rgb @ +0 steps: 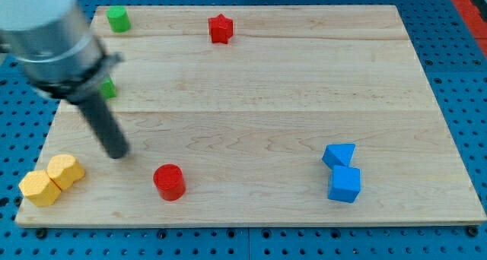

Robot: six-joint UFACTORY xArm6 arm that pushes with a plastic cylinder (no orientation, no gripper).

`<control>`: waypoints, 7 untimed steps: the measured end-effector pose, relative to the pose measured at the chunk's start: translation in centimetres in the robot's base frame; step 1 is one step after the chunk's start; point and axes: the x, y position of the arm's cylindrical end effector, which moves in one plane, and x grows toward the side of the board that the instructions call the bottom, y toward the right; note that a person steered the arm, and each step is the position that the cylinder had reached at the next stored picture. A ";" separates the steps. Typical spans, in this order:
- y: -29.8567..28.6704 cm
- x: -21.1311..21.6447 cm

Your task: Group the red and green blocks in opposite directions

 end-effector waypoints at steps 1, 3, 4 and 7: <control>0.4 6.0; 4.8 4.9; 4.9 -1.5; 9.4 -22.5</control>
